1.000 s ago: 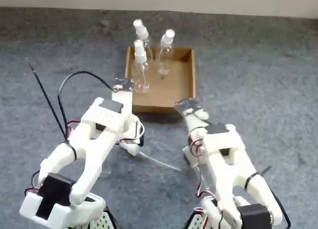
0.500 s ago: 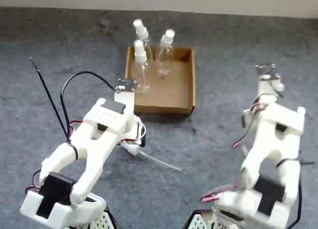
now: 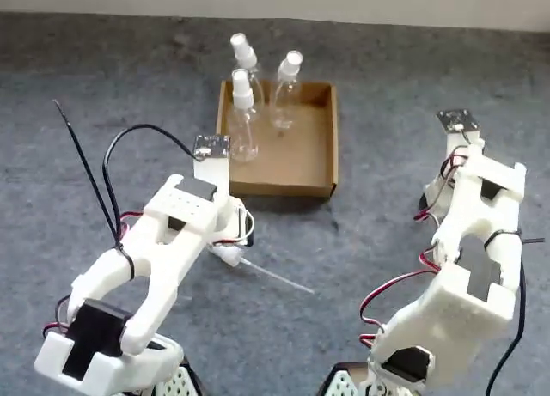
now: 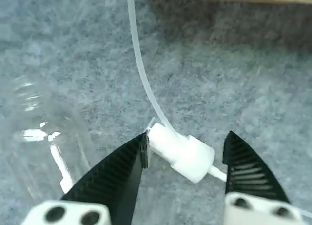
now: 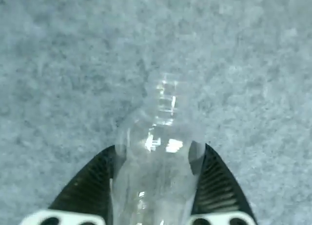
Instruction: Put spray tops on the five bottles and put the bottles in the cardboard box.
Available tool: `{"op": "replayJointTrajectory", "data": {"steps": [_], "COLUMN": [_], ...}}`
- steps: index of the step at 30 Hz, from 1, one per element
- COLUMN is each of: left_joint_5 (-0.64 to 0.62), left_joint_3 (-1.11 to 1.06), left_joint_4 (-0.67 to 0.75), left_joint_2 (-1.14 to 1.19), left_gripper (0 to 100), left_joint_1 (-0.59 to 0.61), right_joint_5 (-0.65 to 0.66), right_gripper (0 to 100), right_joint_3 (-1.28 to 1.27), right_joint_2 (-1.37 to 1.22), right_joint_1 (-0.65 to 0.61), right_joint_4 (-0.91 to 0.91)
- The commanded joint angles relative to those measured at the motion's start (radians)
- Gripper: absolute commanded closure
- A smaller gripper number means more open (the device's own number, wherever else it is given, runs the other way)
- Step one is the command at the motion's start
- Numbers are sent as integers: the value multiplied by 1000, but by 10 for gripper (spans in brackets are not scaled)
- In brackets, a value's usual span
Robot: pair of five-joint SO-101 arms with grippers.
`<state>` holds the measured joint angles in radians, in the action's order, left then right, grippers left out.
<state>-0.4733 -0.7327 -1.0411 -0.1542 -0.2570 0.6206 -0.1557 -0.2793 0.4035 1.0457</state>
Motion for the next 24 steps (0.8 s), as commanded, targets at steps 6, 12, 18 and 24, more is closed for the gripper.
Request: {"op": "replayJointTrajectory", "data": {"steps": [6, 12, 18, 24], "left_joint_5": [9, 100, 97, 103], "left_joint_3": [-12, 13, 44, 10], "left_joint_4": [6, -41, -133, -107], "left_joint_2": [-2, -27, -31, 12], "left_gripper": [905, 773, 763, 765], "left_joint_1": [-21, 21, 25, 30], "right_joint_5": [12, 11, 8, 9], "right_gripper": [971, 971, 971, 971], "right_joint_3": [64, 65, 65, 64], "right_joint_2": [18, 19, 19, 18], "right_joint_1": [-2, -12, -16, -22], "right_joint_4": [7, 53, 56, 56]}}
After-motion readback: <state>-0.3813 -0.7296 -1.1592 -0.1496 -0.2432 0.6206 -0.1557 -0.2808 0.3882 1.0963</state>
